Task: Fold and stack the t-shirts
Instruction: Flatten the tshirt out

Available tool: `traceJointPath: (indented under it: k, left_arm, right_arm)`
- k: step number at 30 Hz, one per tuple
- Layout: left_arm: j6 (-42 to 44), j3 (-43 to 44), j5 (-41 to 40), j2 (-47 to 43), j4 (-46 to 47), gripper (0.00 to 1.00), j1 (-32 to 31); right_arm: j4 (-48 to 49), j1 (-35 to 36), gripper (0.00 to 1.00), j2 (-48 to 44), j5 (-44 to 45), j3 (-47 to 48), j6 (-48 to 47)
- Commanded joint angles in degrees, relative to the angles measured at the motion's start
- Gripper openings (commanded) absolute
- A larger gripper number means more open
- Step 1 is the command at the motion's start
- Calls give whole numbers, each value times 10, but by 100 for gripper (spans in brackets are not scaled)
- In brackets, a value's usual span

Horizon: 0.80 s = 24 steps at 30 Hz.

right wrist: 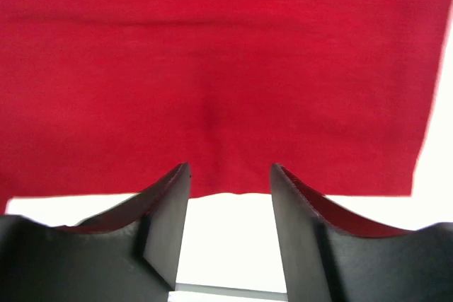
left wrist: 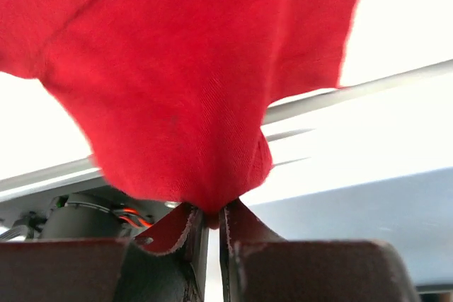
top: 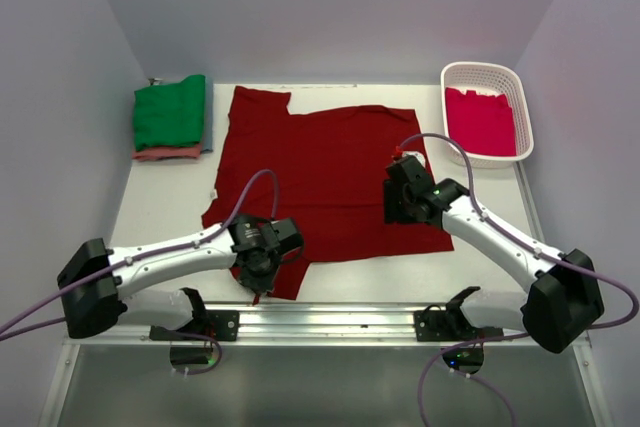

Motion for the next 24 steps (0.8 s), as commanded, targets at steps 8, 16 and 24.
traceJointPath:
  k: [8,16,24]
  left_arm:
    - [-71,110,-93,-115,-111,6,-11]
    - [-69,120,-106,-132,-118,0,-11]
    - [-72,137,-124,-151,-130,0,-11]
  right_arm:
    - [-46,-89,61,-67,124,-77,177]
    - [0,-145,54,-131,127,-161,223]
    - [0,-174,50,-143,151,-190,256]
